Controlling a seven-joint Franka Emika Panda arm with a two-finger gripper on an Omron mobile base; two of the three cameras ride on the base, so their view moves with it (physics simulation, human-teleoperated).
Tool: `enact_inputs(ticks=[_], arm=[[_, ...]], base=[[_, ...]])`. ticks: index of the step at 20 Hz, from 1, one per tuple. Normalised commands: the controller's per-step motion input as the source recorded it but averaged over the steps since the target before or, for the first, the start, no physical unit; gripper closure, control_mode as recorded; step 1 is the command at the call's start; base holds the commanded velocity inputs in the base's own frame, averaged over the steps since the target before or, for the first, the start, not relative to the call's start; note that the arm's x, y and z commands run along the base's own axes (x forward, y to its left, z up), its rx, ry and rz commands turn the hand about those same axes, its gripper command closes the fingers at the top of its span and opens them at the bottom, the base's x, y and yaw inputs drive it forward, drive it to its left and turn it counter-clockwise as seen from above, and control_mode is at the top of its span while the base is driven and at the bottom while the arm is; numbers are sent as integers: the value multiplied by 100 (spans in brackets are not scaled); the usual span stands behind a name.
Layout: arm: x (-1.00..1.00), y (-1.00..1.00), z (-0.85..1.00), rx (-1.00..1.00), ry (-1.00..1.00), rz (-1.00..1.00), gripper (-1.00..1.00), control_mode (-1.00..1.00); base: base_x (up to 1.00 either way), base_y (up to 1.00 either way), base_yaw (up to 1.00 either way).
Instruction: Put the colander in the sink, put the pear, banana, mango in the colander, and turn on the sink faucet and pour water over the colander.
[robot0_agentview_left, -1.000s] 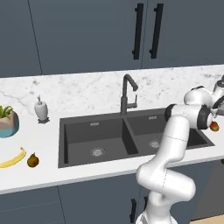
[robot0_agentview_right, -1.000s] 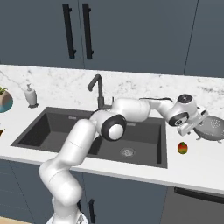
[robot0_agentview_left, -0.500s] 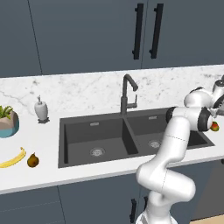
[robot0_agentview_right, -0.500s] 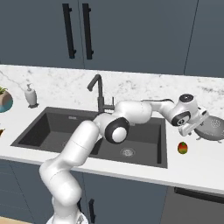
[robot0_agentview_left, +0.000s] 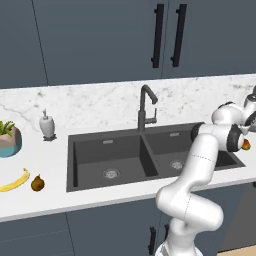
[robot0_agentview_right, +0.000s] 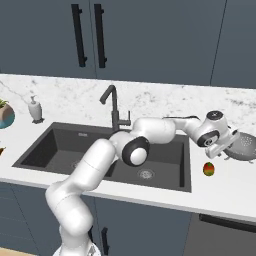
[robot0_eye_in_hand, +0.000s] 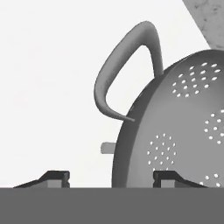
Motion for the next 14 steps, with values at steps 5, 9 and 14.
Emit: enact_inputs(ticks=[5, 9, 14], arm=[[2, 0, -3, 0, -1, 0, 100, -100], [15, 0, 0, 0, -2, 0, 100, -100], [7, 0, 0, 0, 0, 0, 100, -100]], base=[[0, 0, 0], [0, 0, 0], [0, 0, 0]])
